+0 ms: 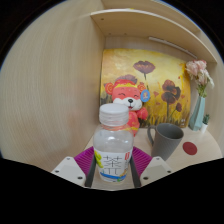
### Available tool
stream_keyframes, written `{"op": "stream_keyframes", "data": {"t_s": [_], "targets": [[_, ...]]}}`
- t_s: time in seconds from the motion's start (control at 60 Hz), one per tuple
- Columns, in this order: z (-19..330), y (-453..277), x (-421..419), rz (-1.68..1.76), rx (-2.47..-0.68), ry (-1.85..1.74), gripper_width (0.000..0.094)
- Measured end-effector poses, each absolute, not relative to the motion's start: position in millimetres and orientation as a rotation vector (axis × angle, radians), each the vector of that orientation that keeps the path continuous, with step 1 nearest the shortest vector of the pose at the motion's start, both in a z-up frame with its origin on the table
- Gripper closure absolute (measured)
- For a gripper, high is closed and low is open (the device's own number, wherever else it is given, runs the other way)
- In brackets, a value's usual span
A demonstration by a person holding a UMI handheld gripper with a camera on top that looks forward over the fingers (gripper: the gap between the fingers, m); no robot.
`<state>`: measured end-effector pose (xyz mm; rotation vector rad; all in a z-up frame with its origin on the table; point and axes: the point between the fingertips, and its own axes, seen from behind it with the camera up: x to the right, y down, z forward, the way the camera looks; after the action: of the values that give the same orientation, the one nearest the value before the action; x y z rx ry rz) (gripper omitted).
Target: Pour water
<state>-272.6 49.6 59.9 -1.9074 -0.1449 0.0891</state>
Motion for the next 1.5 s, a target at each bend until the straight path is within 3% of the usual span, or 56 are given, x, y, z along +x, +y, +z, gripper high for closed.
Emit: {"op": "stream_keyframes", "data": {"t_s": [0.217, 0.567, 0.883, 1.133, 1.5], "targets": [[66.9, 53.1, -276.5, 0.116, -1.818, -0.167, 0.0526], [82.1, 65.2, -279.4, 0.271, -1.86, -0.056, 0.0528], [135.6, 93.9, -265.2, 0.874, -1.874, 0.545, 0.0528], [175.8, 109.0, -250.6, 1.422, -1.622, 1.058, 0.0527], [180.0, 128.7, -218.9, 1.767, -1.267, 1.557, 0.0522]]}}
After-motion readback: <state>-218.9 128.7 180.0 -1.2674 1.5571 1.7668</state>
